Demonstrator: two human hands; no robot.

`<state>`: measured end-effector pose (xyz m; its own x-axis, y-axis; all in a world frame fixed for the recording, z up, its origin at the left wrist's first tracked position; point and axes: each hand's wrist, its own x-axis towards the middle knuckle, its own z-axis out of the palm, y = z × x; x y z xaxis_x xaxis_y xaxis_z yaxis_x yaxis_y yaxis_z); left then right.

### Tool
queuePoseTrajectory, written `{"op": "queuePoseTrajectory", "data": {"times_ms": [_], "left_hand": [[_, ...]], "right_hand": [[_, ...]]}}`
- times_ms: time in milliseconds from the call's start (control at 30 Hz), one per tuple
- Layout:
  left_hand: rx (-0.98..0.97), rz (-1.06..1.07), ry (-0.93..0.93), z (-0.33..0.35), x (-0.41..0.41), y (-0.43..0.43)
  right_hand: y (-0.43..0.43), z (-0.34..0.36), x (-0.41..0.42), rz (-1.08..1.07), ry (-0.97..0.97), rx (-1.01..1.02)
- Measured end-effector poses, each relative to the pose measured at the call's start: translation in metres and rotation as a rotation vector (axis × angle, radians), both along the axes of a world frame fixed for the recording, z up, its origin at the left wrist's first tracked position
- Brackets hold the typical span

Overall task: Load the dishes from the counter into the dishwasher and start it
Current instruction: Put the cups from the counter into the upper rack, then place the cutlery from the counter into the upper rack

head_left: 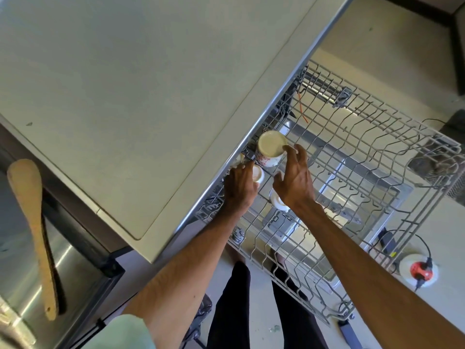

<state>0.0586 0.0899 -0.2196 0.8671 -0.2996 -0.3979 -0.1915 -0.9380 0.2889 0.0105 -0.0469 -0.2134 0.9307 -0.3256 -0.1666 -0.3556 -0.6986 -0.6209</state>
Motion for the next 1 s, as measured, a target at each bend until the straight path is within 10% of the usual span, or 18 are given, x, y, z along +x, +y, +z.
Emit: {"op": "queuePoseTrajectory", "data": {"times_ms": [667,1000], "left_hand": [[-0.421,-0.018,-0.148,0.195,-0.099,0.031],[-0.434,0.305,-0.415,0.327,-0.097,0.157]], "right_hand": [[0.039,0.158,-0.062,-0.296,-0.428,0.217],[0.154,0.292,-0.027,-0.008,-0.414,0.380]]}}
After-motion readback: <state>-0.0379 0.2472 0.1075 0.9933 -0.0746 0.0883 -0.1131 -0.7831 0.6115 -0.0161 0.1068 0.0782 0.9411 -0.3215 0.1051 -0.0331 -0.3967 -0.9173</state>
